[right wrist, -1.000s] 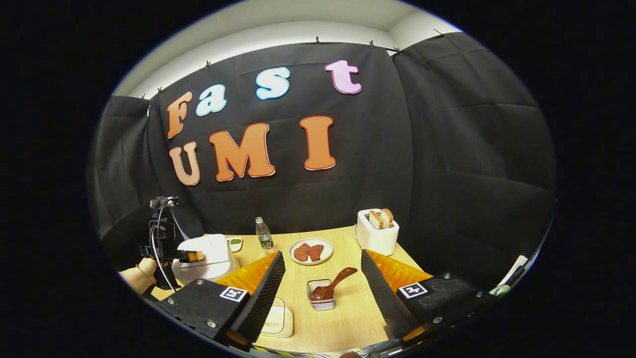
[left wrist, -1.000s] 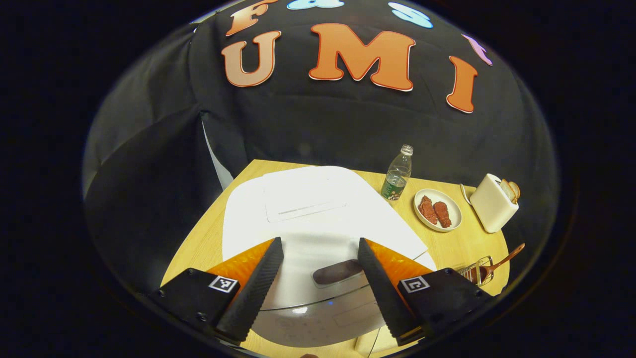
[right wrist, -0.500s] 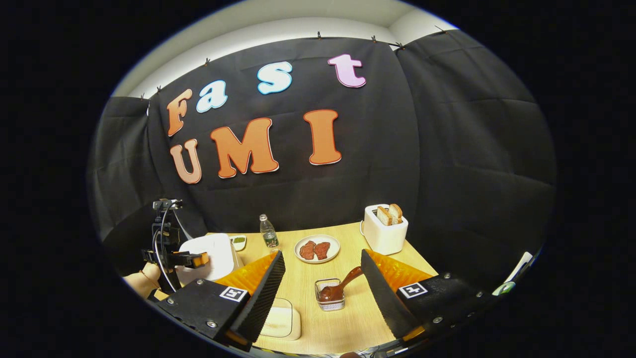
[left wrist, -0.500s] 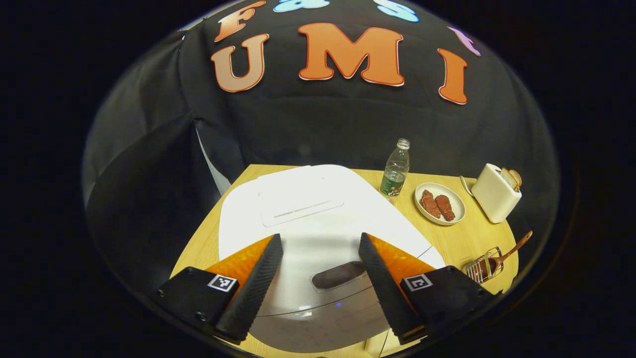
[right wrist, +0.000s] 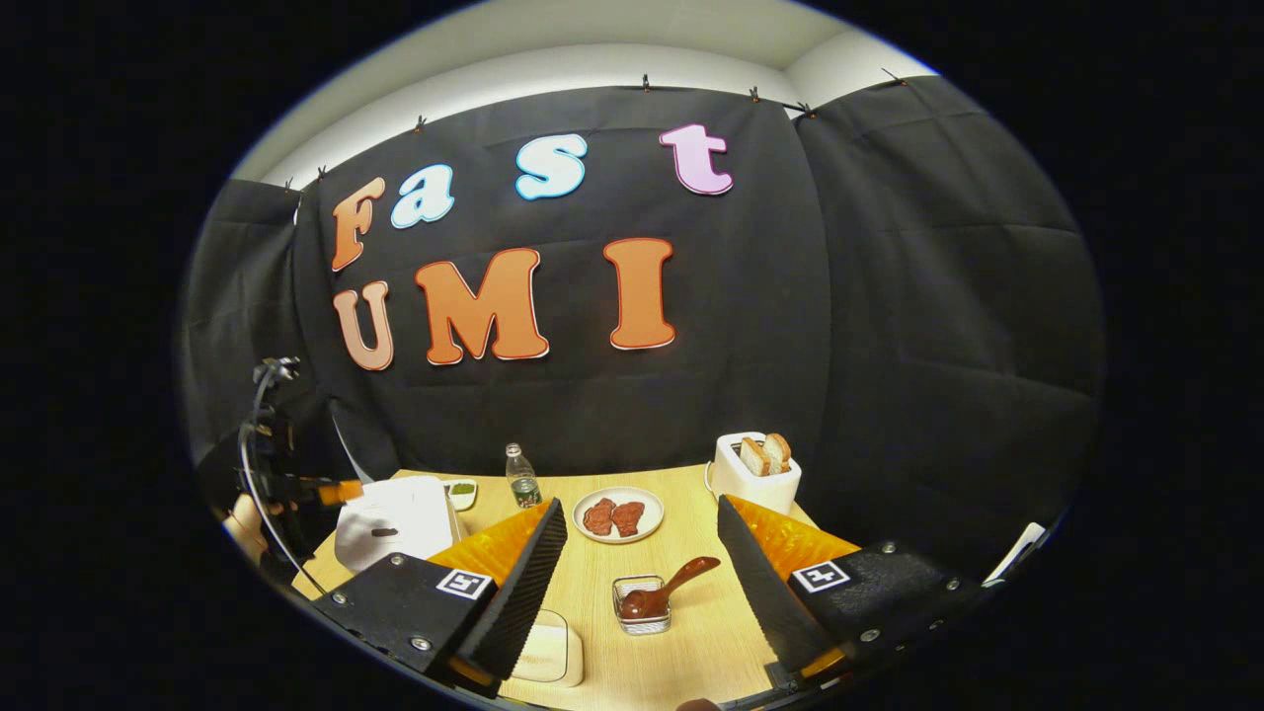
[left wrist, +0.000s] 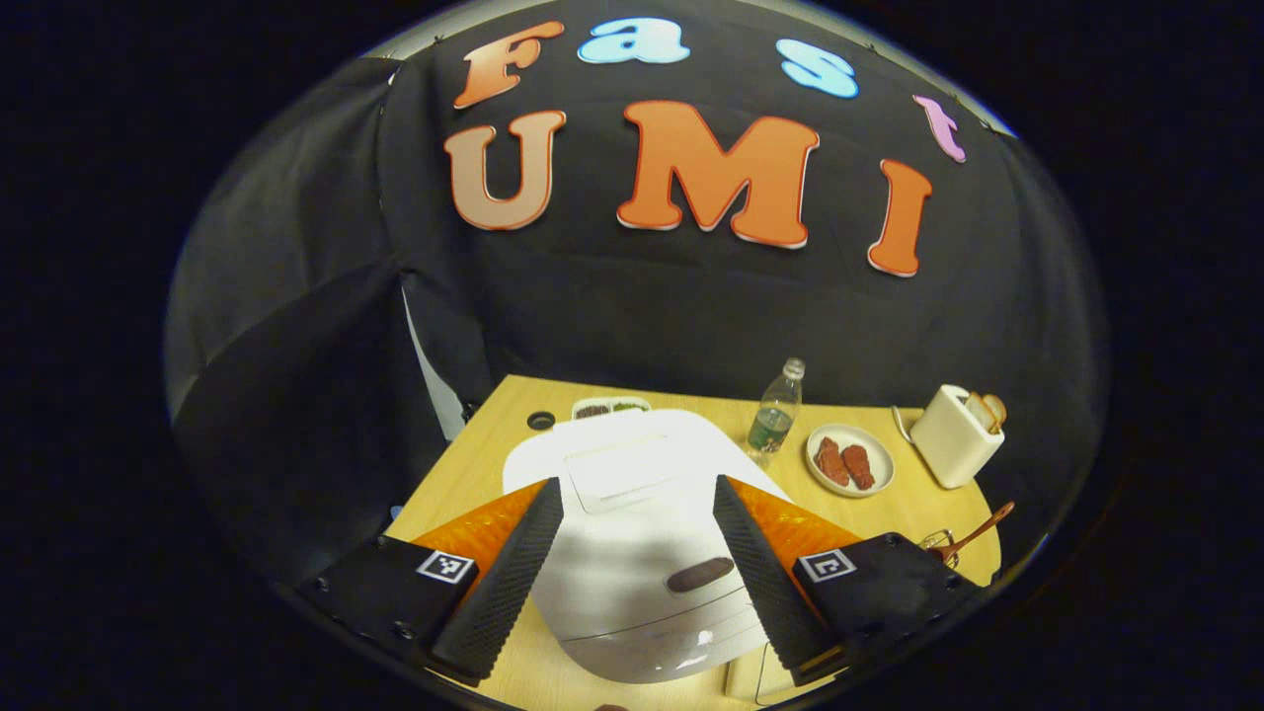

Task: Close the left gripper, press the button to open the rice cooker; take a wooden spoon from the chopstick holder with the right hand, scoop a spoonful of rice and pour it into the rice cooker, then put the wooden spoon back into the chopstick holder.

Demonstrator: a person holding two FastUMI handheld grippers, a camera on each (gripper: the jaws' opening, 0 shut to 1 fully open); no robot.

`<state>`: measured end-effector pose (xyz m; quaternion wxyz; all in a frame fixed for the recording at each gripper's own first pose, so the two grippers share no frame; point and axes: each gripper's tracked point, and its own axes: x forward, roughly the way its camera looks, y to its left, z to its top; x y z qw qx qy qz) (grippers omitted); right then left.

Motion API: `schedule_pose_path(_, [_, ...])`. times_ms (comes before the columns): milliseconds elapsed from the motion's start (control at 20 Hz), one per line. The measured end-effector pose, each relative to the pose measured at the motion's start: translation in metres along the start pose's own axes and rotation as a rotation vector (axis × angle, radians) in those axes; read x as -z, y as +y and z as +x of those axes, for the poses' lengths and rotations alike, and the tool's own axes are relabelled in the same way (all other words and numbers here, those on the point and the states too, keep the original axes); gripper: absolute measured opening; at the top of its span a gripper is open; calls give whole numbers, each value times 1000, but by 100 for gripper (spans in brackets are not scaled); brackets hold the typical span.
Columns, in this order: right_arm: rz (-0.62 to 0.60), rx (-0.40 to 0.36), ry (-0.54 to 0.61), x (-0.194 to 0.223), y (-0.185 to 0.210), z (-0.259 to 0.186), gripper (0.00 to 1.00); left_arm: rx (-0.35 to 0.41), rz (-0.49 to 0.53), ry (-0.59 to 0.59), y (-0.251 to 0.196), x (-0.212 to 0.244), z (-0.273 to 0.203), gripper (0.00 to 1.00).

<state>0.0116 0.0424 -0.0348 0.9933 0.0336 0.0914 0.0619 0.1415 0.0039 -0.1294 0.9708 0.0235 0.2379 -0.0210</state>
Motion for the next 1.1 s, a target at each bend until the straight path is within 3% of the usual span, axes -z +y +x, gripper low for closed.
schedule_pose_path(300, [-33, -14, -64, -34, 12, 4, 95, -46, -17, -224, 39, -111, -83, 100])
schedule_pose_path(550, [-80, -35, -146, -69, 32, 2, 95, -57, -15, -370, 56, -168, -151, 100])
schedule_pose_path(600, [-75, -43, -156, -74, 36, 0, 100, -55, -14, -391, 60, -172, -161, 100])
schedule_pose_path(650, [-71, -51, -165, -78, 40, -3, 95, -56, -11, -408, 63, -177, -173, 100])
schedule_pose_path(700, [-71, -57, -176, -84, 44, -6, 100, -63, -9, -425, 68, -181, -184, 100])
schedule_pose_path(750, [-74, -58, -189, -88, 45, -8, 95, -70, -7, -441, 72, -184, -194, 100])
schedule_pose_path(950, [-88, -55, -232, -103, 49, -15, 95, -102, 1, -486, 88, -187, -224, 100])
schedule_pose_path(1000, [-89, -51, -236, -104, 50, -15, 100, -115, 7, -493, 93, -188, -228, 100])
schedule_pose_path(1100, [-91, -47, -239, -106, 50, -19, 95, -115, 4, -504, 94, -190, -236, 100])
